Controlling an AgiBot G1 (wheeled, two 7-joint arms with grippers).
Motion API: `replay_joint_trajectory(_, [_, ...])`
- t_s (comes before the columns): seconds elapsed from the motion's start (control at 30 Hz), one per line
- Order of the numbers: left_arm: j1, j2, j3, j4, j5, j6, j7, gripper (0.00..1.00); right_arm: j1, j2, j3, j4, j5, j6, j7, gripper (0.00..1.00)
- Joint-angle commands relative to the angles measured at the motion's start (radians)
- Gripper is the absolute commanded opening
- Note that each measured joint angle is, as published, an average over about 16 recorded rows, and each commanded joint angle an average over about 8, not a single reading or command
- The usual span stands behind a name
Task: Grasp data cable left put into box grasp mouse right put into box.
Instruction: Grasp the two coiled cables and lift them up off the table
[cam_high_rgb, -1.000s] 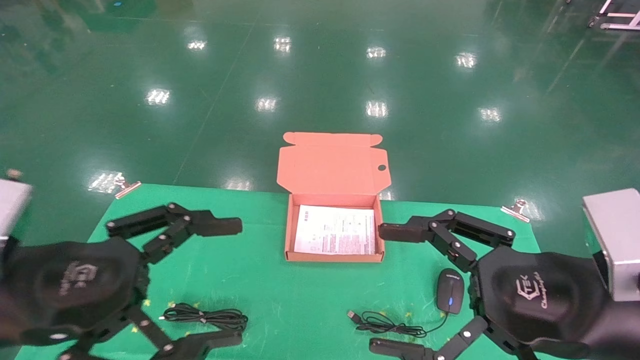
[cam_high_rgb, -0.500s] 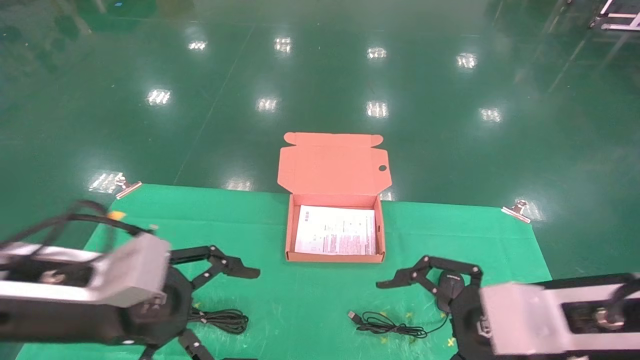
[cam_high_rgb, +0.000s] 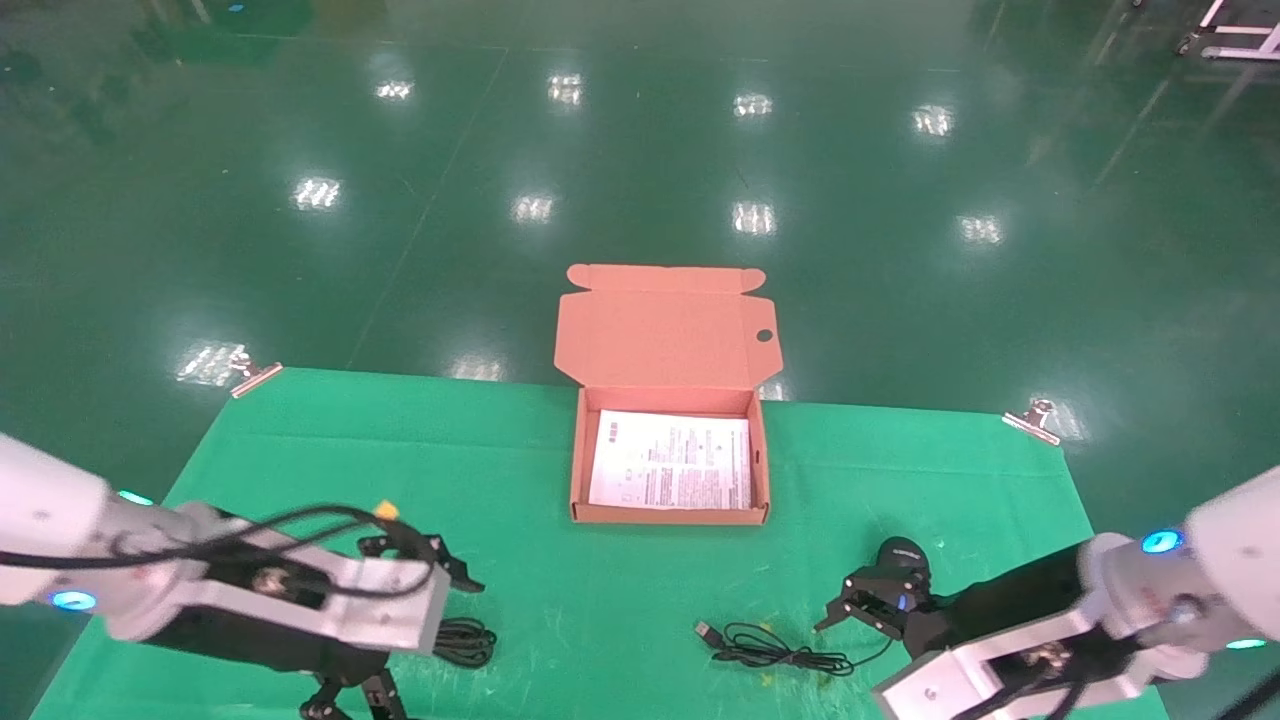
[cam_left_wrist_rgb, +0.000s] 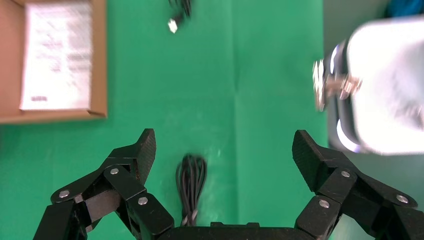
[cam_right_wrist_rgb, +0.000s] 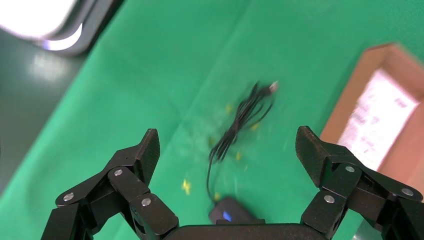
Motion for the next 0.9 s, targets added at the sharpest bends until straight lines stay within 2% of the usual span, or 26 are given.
replay_joint_trajectory(0.03, [-0.010,0.023,0.040,-0.002,0.069,-0.008,0.007,1.00,0.014,-0.019,-0.040,0.001,-0.060,0.009,-0.012,1.00])
replay_joint_trajectory(0.27, [0.027,0.076,0.120,0.001,0.276,-0.083,-0.026,1.00,-0.023,-0.049,-0.097,-0.001,-0.177,0.067,0.001,1.00])
replay_joint_trajectory(0.47, [0.054,0.109,0.153,0.027,0.384,-0.127,-0.075,1.00,-0.080,-0.065,-0.113,-0.002,-0.283,0.174,0.068,1.00])
replay_joint_trajectory(0.67, [0.065,0.152,0.160,0.132,0.429,-0.168,-0.122,1.00,-0.153,-0.067,-0.101,-0.006,-0.349,0.297,0.180,1.00])
replay_joint_trajectory(0.9, [0.056,0.208,0.149,0.347,0.418,-0.225,-0.099,1.00,-0.213,-0.083,-0.092,-0.023,-0.382,0.370,0.286,1.00])
